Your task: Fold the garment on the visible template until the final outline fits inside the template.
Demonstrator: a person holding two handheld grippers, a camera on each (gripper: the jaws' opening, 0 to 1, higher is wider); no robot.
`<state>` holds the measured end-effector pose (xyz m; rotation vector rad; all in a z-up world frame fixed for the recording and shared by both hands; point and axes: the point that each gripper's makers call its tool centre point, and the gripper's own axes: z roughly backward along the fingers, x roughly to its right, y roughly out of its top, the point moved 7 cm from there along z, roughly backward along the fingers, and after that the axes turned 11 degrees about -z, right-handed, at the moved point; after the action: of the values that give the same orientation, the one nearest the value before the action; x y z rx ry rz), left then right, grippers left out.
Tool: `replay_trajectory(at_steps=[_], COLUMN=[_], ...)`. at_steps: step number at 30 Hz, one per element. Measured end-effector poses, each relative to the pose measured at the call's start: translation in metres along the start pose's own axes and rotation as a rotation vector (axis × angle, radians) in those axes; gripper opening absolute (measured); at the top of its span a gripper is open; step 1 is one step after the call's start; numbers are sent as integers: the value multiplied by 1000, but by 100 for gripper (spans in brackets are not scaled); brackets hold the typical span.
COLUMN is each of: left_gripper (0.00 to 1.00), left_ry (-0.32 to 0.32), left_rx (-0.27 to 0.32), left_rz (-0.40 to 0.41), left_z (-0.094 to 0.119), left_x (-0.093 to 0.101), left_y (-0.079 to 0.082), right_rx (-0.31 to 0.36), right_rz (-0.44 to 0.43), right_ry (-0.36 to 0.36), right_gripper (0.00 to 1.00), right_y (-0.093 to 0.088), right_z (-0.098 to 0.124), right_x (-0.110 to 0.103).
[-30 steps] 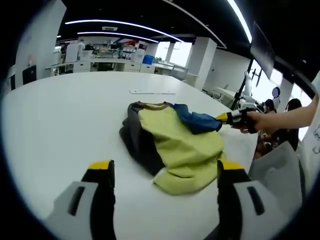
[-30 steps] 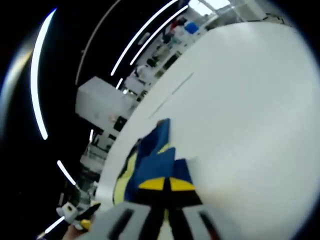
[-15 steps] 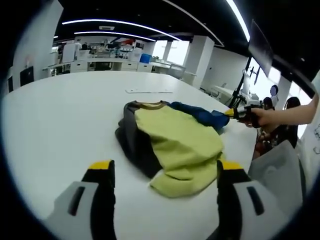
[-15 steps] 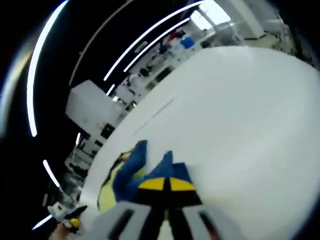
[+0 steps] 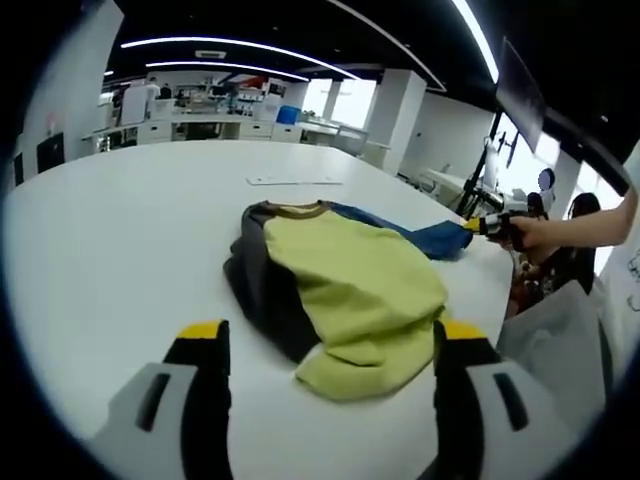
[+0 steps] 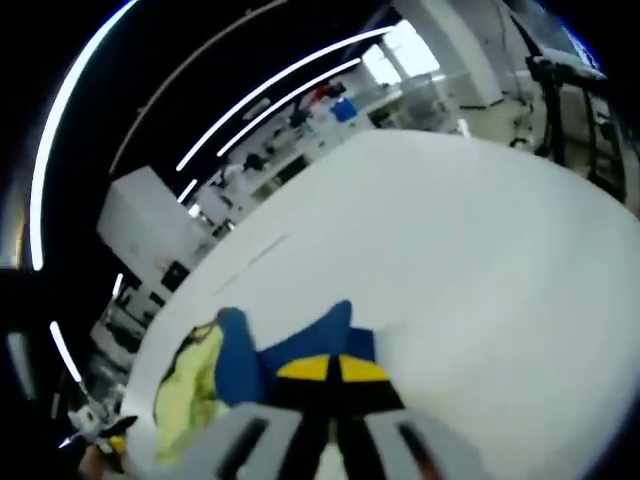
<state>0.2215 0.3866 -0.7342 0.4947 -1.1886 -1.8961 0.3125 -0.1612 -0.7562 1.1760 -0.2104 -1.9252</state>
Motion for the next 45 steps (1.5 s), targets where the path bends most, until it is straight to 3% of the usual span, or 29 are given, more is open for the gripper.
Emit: replay_trajectory(at_steps=[8,11,16,30,32,38,45], left_gripper=[81,81,80,80,80,80,81], left_ry=[-5,-3,-1,4,5,1,1], left_rx=[-14,-15,-18,-16,-15,-19,-15], left_rz=[7,11,18,25,27,31,35], left_z=[-4,-3,-3,-3,-3,-4,-5], left_x=[2,3,3,0,0,2,3], left_y=[-3,-4,-8,-11,-11,-13,-13], right_rx=[50,50,35,-5,-4,54,78], right_rz=[70,161,217,227,240,260,244], right_ry=[-98,-153,-219,-199,-201,-217,-300], right_gripper=[0,0,0,1,11,25,21], right_y=[14,17,16,-2,0,15,24], right_z=[1,2,2,-7,-9,-5,-1], right_x=[13,18,26,23,26,33,48])
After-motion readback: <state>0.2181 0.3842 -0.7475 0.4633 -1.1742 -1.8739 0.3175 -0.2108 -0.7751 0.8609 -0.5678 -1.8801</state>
